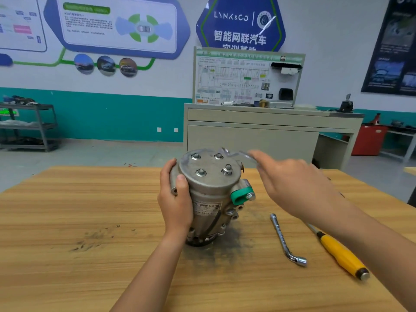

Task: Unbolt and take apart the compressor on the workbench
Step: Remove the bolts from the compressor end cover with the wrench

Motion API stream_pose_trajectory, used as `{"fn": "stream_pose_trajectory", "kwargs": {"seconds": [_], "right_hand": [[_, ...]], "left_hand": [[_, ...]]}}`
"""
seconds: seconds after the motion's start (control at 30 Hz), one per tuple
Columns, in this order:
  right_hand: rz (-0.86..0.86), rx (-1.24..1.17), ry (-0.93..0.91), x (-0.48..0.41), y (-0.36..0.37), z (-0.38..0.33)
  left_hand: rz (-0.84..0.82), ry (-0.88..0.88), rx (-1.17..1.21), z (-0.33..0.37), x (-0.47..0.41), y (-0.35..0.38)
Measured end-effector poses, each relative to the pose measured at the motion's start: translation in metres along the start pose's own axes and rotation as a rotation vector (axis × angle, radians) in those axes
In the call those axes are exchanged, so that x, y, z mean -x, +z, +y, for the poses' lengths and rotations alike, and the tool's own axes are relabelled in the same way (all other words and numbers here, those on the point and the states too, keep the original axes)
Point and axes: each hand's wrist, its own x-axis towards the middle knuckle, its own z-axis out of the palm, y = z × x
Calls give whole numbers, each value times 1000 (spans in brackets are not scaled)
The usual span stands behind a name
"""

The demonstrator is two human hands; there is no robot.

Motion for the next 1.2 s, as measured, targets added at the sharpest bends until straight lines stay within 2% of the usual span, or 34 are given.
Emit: {"fn": "stream_pose_trajectory", "kwargs": {"seconds": [0.07,0.23,0.5,0.63,0.77,0.9,1.0,1.07,1.13,1.2], "right_hand": [[-128,146,62,11,-1,-1],[-191,221,156,11,-2,-3],[-207,263,12,4,-3,-19],[-260,242,27,12,1,-24],[-239,251,-42,3,-3,-27],[-270,252,7,-3,-10,-36],[-208,320,-1,5,-15,-35],[-83,368,-40,10,-10,-25],[44,321,-90,8,1,-8],[97,297,-143,-1,14,10]], "left_hand": [[12,18,-30,1,6,3],[24,46,-59,7,14,8],[37,27,-53,6,15,10],[69,29,-11,0,10,4],[93,23,12,-1,9,3],[96,51,-25,0,12,2],[85,9,-13,-1,7,-2],[63,-21,8,-3,0,-6],[35,-35,24,-4,-6,-7],[4,-42,26,-4,-10,-7]]}}
